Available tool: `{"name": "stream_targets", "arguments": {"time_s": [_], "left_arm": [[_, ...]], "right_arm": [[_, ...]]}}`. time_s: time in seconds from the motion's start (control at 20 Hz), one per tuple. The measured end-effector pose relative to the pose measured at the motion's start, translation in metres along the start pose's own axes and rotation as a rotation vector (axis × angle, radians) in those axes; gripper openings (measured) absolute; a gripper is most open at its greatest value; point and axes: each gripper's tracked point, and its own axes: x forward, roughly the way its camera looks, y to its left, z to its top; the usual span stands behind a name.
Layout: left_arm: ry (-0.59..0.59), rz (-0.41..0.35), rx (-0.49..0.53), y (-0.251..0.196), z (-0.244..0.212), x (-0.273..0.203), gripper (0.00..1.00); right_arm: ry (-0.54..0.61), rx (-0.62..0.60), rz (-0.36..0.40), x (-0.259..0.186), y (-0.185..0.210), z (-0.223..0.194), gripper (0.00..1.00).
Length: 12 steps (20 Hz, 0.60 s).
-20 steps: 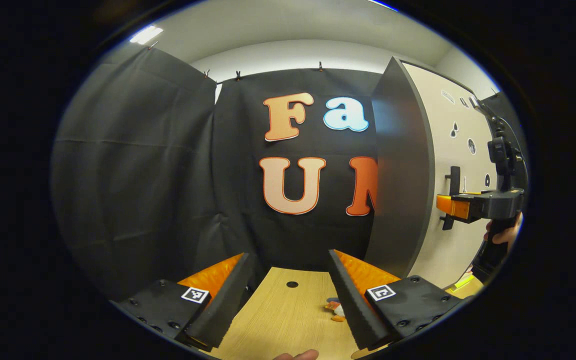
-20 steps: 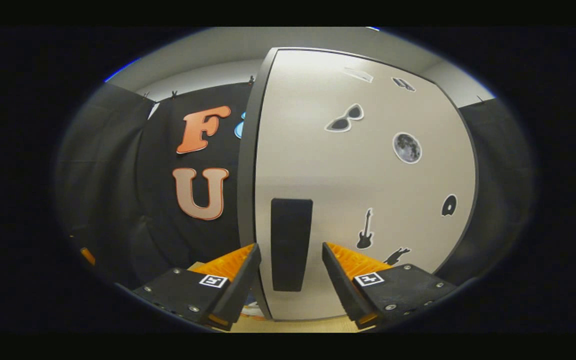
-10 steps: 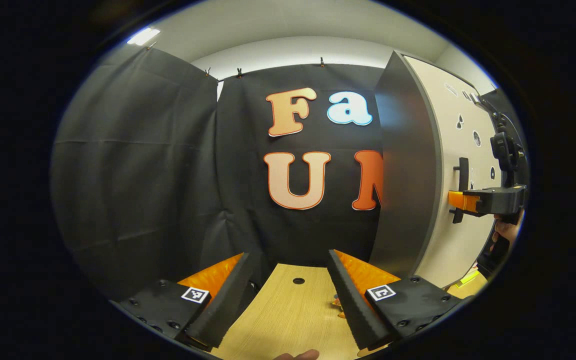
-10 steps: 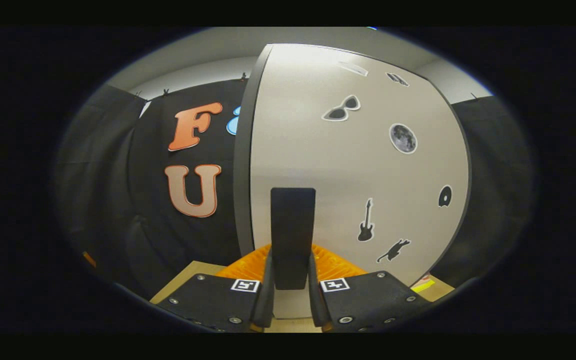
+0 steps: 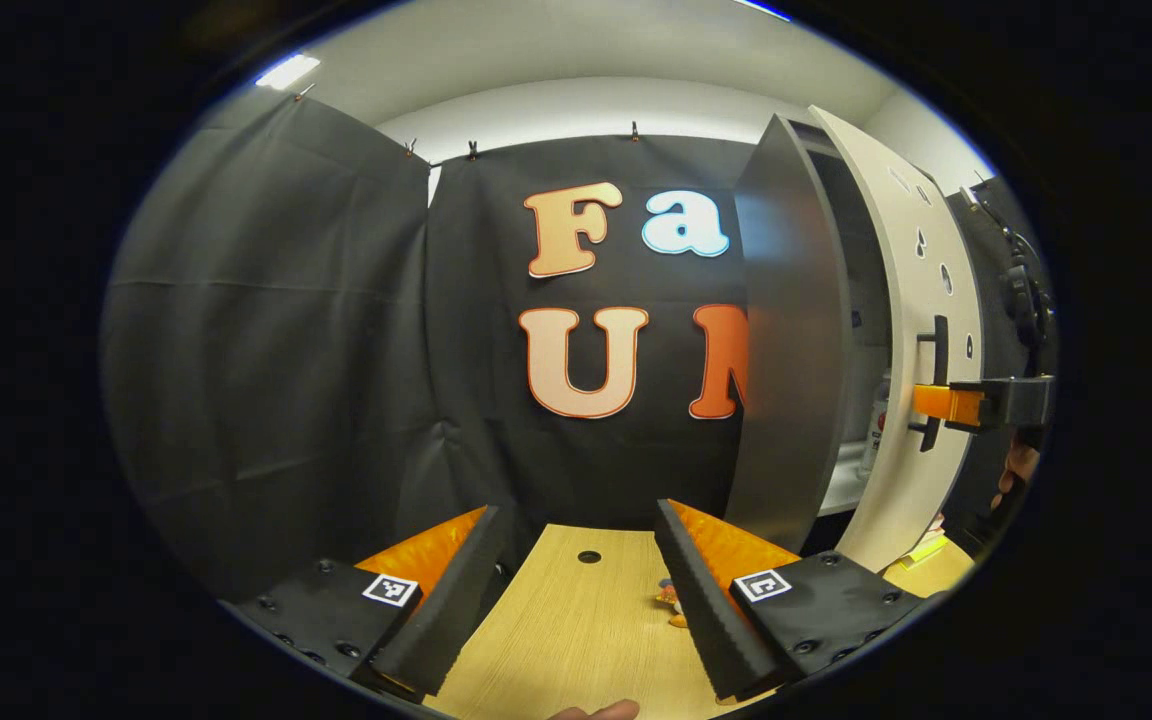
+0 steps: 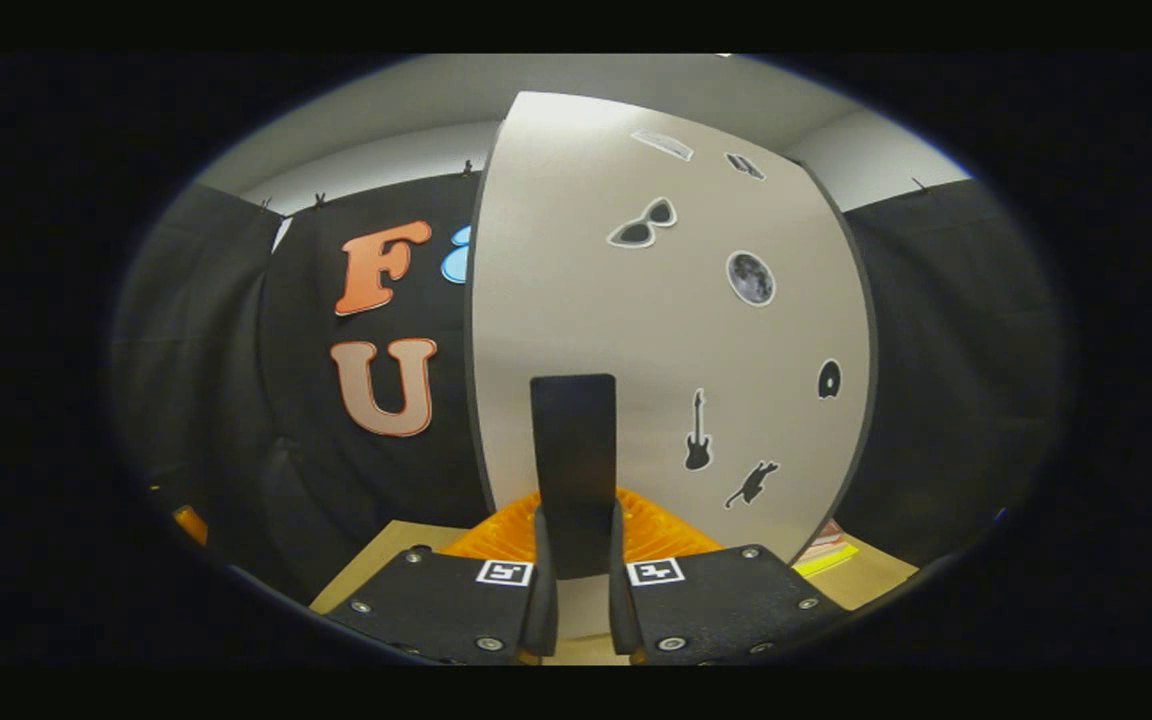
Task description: Open the cabinet door with the right hand, grasp the bottle in the cabinet with the left hand and place it on the coaster, then close the cabinet door with the right hand.
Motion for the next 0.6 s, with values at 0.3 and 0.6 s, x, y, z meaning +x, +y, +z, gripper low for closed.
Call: {"name": "stream_targets", "arguments": {"time_s": [0.3,0.6], "left_arm": [[0.000,-0.068,0.011,-0.015,-0.002,-0.023,0.99],[-0.010,-0.139,0.008,-0.030,-0.005,-0.038,0.99]], "right_arm": [[0.000,0.020,-0.068,-0.078,-0.048,-0.008,0.17],[0.000,0.020,-0.129,-0.113,-0.079,-0.008,0.17]]}}
